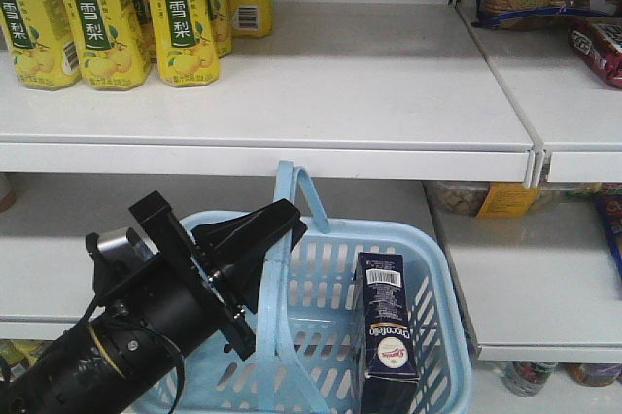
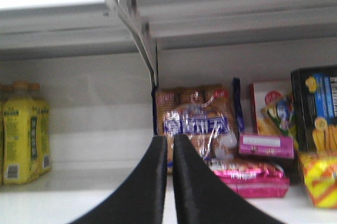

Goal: Left arm holds basket, right arm returns cookies

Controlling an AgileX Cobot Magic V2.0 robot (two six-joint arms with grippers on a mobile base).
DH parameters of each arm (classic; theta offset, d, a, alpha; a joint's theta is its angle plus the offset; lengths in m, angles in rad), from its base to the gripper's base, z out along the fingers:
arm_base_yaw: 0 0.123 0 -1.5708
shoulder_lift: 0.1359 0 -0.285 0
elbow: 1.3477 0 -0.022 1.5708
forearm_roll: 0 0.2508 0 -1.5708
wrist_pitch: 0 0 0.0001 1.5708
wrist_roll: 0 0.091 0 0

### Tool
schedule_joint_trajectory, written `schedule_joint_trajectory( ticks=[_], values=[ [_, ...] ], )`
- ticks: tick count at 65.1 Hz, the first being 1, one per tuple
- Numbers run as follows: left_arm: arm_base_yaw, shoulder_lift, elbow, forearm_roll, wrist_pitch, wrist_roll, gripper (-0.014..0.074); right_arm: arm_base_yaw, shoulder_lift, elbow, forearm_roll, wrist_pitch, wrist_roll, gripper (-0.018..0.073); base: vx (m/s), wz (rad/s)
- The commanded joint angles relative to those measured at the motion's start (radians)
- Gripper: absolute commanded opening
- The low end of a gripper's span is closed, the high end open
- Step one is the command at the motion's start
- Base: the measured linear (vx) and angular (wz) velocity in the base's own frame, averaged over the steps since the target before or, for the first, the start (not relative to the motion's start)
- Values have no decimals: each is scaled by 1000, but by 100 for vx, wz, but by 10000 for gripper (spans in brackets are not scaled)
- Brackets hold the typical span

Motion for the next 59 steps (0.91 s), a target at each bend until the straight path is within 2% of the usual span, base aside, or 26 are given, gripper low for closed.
schedule_joint_trajectory(
  ticks=[1, 19, 28, 50, 59],
  values=[
    [2, -40, -28, -45, -277, -3, -3, -4, 86, -104, -11, -73, -12, -6, 0, 0],
    [2, -40, -28, -45, -277, -3, -3, -4, 303, -378, -11, 90, -10, 13, 0, 0],
    [2, -40, -28, -45, -277, -3, -3, -4, 394, -519, -11, 175, -10, 81, 0, 0],
    [2, -40, -28, -45, -277, -3, -3, -4, 545, -712, 25, 418, -10, 494, 0, 0],
    [2, -40, -28, -45, -277, -3, -3, 44, 587, -718, 64, 468, -5, 571, 0, 0]
  ],
)
